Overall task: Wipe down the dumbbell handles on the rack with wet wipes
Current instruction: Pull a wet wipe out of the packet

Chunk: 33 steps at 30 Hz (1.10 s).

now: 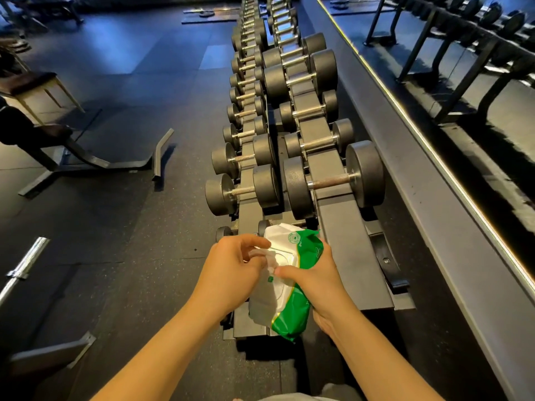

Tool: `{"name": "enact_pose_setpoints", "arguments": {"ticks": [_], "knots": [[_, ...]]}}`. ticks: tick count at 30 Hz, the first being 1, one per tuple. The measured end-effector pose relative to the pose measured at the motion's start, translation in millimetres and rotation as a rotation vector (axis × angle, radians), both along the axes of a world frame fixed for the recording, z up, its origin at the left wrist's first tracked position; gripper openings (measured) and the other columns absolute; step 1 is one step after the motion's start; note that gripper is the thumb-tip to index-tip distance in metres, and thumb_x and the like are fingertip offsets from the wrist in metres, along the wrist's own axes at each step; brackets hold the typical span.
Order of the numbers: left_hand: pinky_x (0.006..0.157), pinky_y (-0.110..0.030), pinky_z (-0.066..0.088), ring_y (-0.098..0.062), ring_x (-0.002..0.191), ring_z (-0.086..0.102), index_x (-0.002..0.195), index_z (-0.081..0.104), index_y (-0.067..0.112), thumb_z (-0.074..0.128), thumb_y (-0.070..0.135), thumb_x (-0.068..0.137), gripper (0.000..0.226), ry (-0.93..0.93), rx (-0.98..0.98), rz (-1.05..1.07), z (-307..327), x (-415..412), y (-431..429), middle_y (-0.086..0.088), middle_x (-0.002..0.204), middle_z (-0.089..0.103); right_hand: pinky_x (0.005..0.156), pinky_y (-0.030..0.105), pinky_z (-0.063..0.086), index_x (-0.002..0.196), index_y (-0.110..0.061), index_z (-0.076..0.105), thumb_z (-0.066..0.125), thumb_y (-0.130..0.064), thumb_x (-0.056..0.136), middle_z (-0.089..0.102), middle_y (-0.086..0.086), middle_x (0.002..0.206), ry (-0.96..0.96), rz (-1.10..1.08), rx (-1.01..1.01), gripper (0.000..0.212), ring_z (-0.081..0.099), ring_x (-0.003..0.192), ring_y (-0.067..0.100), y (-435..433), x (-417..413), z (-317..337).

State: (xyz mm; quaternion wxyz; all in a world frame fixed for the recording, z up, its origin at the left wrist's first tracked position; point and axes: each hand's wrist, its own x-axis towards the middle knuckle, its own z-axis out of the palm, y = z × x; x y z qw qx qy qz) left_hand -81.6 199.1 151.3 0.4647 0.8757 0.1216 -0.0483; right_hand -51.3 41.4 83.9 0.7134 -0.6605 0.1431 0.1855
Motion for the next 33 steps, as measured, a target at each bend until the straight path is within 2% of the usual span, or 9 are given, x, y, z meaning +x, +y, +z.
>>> {"name": "enact_pose_setpoints", "arguments": {"ticks": [2,6,10,13,16,20,24,29,33], "knots": [[0.069,-0.004,0.051,0.016,0.086,0.065,0.105,0.074,0.033,0.068,0.009,0.095,0.027,-0.009,0.045,-0.033,4.6,2.0,-1.2,0.022,0.095,0.072,0.091,0.049,0.060,0.142,-0.029,0.042,0.090,-0.008,0.050,0.068,0.000,0.118,0.003,0.000,-0.027,0.106,0.068,0.106,0.021,2.8,-1.8,-2.4],[0.078,-0.023,0.060,-0.002,0.083,0.072,0.100,0.077,0.028,0.071,0.009,0.092,0.022,0.027,0.000,0.003,13.2,2.6,-1.6,0.008,0.088,0.078,0.095,0.049,0.058,0.150,-0.030,0.034,0.088,-0.022,0.043,0.065,-0.003,0.124,-0.036,-0.012,-0.034,0.121,0.066,0.111,0.019,4.4,-2.7,-1.0],[0.071,-0.018,0.058,-0.010,0.079,0.073,0.098,0.076,0.014,0.063,-0.007,0.092,0.026,-0.026,-0.197,0.065,35.9,6.3,-1.1,-0.004,0.080,0.078,0.091,0.037,0.057,0.148,-0.031,0.033,0.086,-0.001,0.066,0.063,-0.002,0.125,-0.087,-0.005,-0.086,0.102,0.064,0.108,0.015,-0.3,-3.2,-4.7],[0.068,-0.010,0.054,-0.013,0.082,0.073,0.101,0.075,0.013,0.061,-0.008,0.094,0.026,-0.050,-0.212,0.019,49.6,10.3,0.6,-0.001,0.081,0.078,0.082,0.026,0.056,0.151,-0.028,0.031,0.083,0.004,0.072,0.062,-0.004,0.124,-0.076,-0.039,-0.087,0.101,0.062,0.106,0.011,-6.0,-4.4,-12.8],[0.067,-0.014,0.054,-0.012,0.080,0.072,0.099,0.075,0.010,0.064,-0.007,0.093,0.022,-0.067,-0.283,0.044,52.4,10.6,4.1,-0.002,0.083,0.078,0.071,0.015,0.052,0.148,-0.025,0.035,0.081,0.008,0.074,0.062,-0.007,0.120,-0.097,-0.054,-0.060,0.093,0.062,0.103,0.005,-10.2,-1.5,-14.7],[0.078,-0.025,0.055,-0.014,0.086,0.070,0.098,0.076,0.013,0.074,0.013,0.081,0.017,-0.174,-0.441,0.062,68.7,13.8,14.5,-0.002,0.092,0.076,0.084,0.027,0.056,0.153,-0.029,0.029,0.082,0.003,0.075,0.060,0.000,0.131,-0.082,-0.054,-0.090,0.100,0.062,0.110,0.014,-11.0,-1.2,-20.1],[0.084,-0.029,0.061,-0.017,0.096,0.073,0.097,0.075,0.021,0.074,0.033,0.074,0.026,-0.234,-0.367,0.028,89.3,25.0,26.9,0.001,0.095,0.076,0.066,0.013,0.048,0.148,-0.027,0.035,0.076,0.010,0.076,0.061,0.002,0.125,-0.024,-0.066,-0.104,0.091,0.061,0.099,0.010,-17.4,-13.2,-27.7],[0.082,-0.034,0.062,-0.024,0.091,0.074,0.102,0.074,0.010,0.068,0.009,0.093,0.011,-0.208,-0.389,0.095,88.9,29.7,34.5,-0.007,0.092,0.076,0.069,0.023,0.051,0.136,-0.029,0.040,0.075,0.012,0.075,0.062,-0.003,0.116,-0.010,-0.067,-0.081,0.081,0.062,0.099,0.011,-20.4,-7.9,-26.8],[0.070,-0.025,0.062,-0.020,0.088,0.076,0.106,0.071,0.009,0.062,0.008,0.098,0.012,-0.230,-0.424,0.159,84.6,29.4,37.0,-0.005,0.091,0.076,0.075,0.038,0.060,0.127,-0.017,0.055,0.074,0.016,0.069,0.070,0.008,0.108,0.072,-0.118,0.036,0.069,0.070,0.095,0.025,-19.8,1.2,-29.0]]}}
